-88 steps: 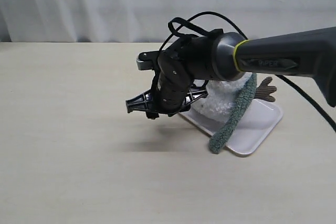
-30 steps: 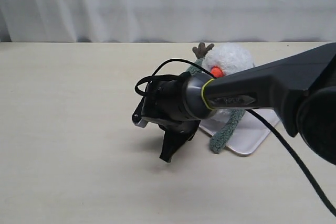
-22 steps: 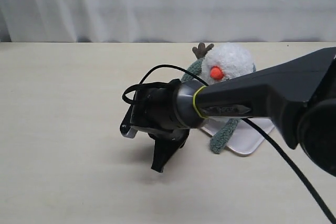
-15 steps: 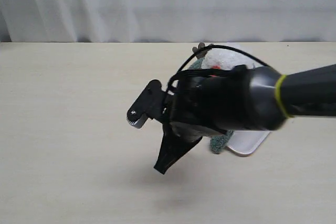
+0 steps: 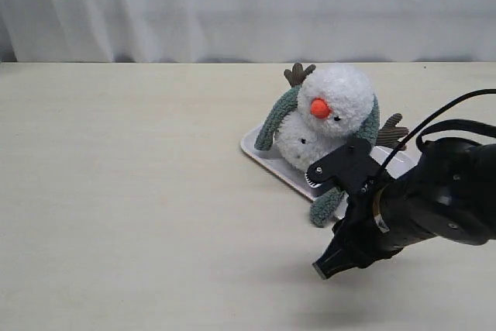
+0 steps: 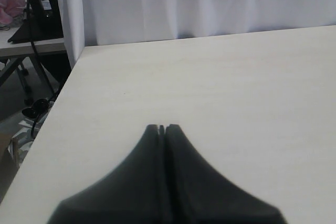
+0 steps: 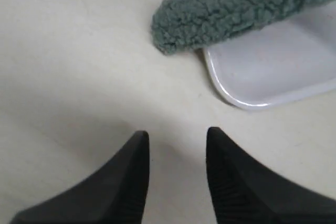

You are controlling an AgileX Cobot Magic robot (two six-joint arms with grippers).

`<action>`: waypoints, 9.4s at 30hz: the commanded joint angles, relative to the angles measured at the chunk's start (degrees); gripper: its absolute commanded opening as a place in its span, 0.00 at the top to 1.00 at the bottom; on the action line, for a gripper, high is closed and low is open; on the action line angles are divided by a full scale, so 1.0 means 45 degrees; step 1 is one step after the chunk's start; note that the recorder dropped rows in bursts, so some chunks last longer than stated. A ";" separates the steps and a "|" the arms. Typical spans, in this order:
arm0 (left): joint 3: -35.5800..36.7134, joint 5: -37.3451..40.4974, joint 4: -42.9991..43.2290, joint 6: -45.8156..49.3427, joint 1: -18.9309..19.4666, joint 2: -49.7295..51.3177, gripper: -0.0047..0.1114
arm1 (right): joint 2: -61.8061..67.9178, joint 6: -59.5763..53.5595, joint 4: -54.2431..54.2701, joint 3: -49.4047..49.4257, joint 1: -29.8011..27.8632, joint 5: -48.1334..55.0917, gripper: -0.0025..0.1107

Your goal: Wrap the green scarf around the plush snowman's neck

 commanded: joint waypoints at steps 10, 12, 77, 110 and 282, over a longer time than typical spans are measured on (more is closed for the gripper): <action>0.0038 -0.0161 -0.0004 0.0032 0.0052 -0.0025 0.96 | 0.1675 0.2816 -0.5703 0.0050 -0.0277 -0.0980 0.64; 0.0038 -0.0161 -0.0004 0.0032 0.0052 -0.0025 0.96 | 0.1675 0.2816 -0.5761 0.0050 -0.0277 -0.1089 0.64; 0.0038 -0.0161 -0.0004 0.0032 0.0052 -0.0025 0.96 | 0.3314 0.0159 -1.1812 0.0076 -0.0553 -0.2142 0.94; 0.0038 -0.0161 -0.0004 0.0032 0.0052 -0.0025 0.96 | 0.3314 0.1438 -1.6069 0.0076 -0.0553 -0.1013 0.89; 0.0038 -0.0161 -0.0004 0.0032 0.0052 -0.0025 0.96 | 0.6347 -0.3577 -0.5101 -0.6009 0.2079 0.1799 0.84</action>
